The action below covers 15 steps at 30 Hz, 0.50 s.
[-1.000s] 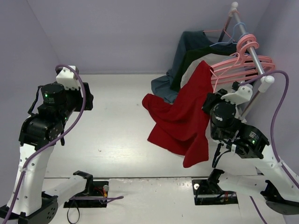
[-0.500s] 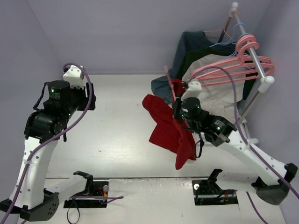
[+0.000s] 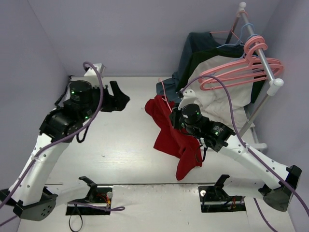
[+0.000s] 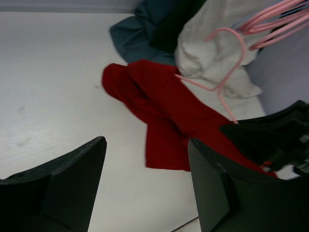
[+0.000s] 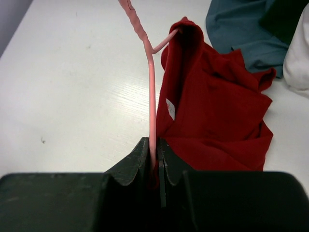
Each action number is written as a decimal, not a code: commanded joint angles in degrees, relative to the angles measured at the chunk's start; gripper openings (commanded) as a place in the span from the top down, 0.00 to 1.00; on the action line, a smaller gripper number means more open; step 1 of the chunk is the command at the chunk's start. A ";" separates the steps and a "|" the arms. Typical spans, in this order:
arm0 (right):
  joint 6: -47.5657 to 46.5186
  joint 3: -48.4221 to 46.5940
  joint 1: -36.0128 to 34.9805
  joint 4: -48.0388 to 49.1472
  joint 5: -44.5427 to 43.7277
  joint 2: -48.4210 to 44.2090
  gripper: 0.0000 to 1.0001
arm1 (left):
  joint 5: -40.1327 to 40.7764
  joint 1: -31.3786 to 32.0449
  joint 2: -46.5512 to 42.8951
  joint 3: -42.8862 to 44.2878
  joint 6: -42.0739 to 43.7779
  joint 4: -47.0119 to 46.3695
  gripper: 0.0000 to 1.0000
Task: Place the t-shirt on the hanger
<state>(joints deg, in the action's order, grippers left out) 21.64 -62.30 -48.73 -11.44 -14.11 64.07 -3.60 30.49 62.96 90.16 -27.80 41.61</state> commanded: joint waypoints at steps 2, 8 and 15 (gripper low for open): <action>-2.24 -2.78 -0.10 10.62 -2.03 -0.31 1.00 | 10.35 10.47 4.26 0.82 -15.22 -15.04 0.32; -4.59 -2.38 -0.28 13.14 -3.24 -0.93 1.00 | 21.97 17.88 10.19 3.36 -21.01 -18.32 0.31; -6.55 -1.30 -0.62 14.86 -4.88 -1.75 1.00 | 28.53 22.18 17.94 7.77 -24.16 -18.70 0.31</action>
<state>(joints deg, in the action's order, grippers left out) 17.14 -62.30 -48.84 -4.53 -16.42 64.05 18.51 51.01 79.64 92.81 -48.28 28.75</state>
